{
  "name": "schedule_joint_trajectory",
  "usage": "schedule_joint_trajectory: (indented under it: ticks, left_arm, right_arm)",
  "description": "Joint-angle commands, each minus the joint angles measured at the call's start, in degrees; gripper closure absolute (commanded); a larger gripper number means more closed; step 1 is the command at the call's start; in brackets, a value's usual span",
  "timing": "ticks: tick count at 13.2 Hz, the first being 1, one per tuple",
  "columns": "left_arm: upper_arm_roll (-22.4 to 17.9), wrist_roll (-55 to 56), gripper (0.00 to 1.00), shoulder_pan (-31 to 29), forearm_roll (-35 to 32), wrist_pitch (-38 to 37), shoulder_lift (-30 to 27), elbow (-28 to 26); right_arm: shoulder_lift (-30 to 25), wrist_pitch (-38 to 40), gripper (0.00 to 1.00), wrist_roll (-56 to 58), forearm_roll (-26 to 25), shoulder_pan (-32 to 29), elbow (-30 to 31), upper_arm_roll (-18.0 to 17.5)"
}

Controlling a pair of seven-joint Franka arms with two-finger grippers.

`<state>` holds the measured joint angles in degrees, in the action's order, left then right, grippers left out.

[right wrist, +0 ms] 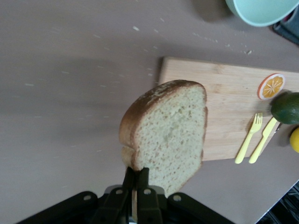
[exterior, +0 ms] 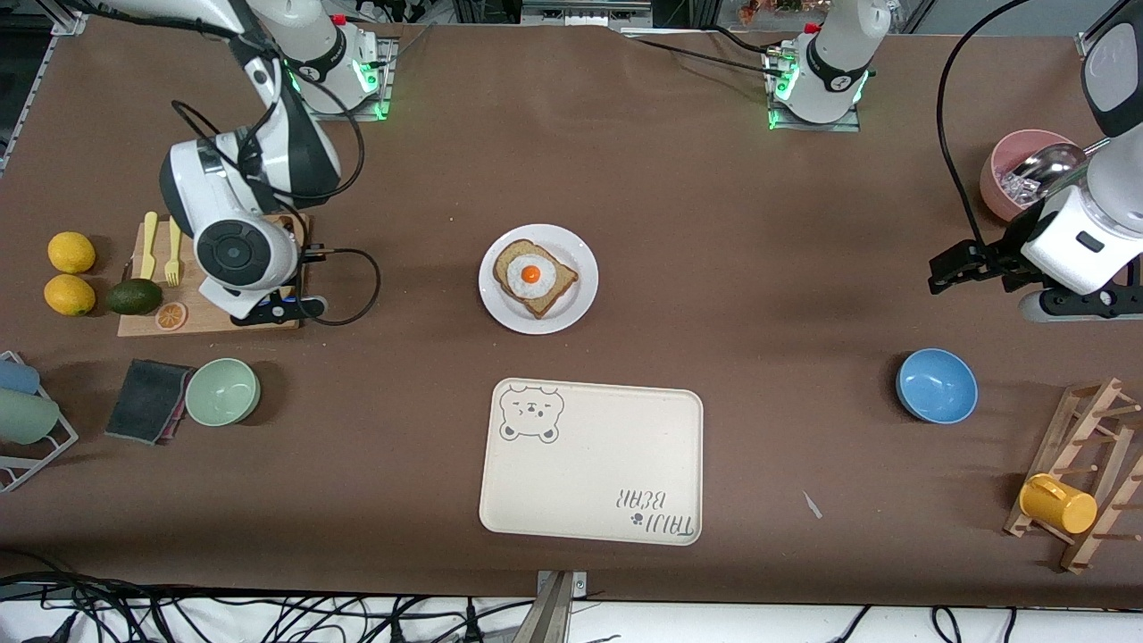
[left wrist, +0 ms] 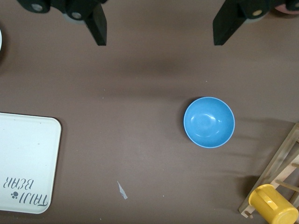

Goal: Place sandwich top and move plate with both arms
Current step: 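Grasp the bread slice with the right gripper and lift it, then carry the bread with the right gripper onto the egg toast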

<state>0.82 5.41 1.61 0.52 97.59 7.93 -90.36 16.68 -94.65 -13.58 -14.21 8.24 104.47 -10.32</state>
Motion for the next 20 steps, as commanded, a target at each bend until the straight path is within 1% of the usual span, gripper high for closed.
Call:
schedule_joint_trajectory:
  ticks: [1, 3, 4, 6, 9, 11, 14, 19, 20]
  left_arm:
    - [0.23, 0.48, 0.00, -0.20, -0.52, -0.74, 0.86, 1.86]
    - [0.23, 0.48, 0.00, -0.20, -0.52, -0.74, 0.86, 1.86]
    - [0.24, 0.48, 0.00, -0.20, -0.52, -0.74, 0.86, 1.86]
    - [0.23, 0.48, 0.00, -0.29, -0.52, -0.74, 0.86, 1.86]
    - [0.15, 0.48, 0.00, -0.29, -0.52, -0.74, 0.86, 1.86]
    - [0.06, 0.30, 0.00, -0.55, -0.52, -0.74, 0.77, 1.86]
    - [0.15, 0.48, 0.00, -0.29, -0.52, -0.74, 0.86, 1.86]
    - [0.23, 0.39, 0.00, -0.20, -0.52, -0.74, 0.86, 1.86]
    - [0.15, 0.39, 0.00, -0.20, -0.61, -0.74, 0.86, 1.86]
  right_arm:
    - [2.91, 3.07, 1.00, -8.35, 3.38, 7.89, -6.80, -0.23]
    - [6.77, 2.98, 1.00, -15.04, 6.98, 13.70, -11.37, -0.23]
    - [9.57, 2.64, 1.00, -17.85, 7.96, 17.21, -13.91, -0.23]
    - [15.20, 2.28, 1.00, -21.65, 8.14, 22.49, -20.76, -0.23]
    - [20.13, 1.32, 1.00, -23.07, 8.14, 27.86, -27.37, -0.23]
    - [21.99, -1.66, 1.00, -23.51, 8.14, 29.37, -28.09, -0.23]
    - [23.22, -6.32, 1.00, -23.42, 7.79, 31.30, -28.27, -0.14]
    - [25.50, -10.72, 1.00, -23.77, 7.35, 32.27, -28.62, -0.14]
    - [26.12, -11.51, 0.47, -23.86, 7.26, 32.27, -28.62, -0.14]
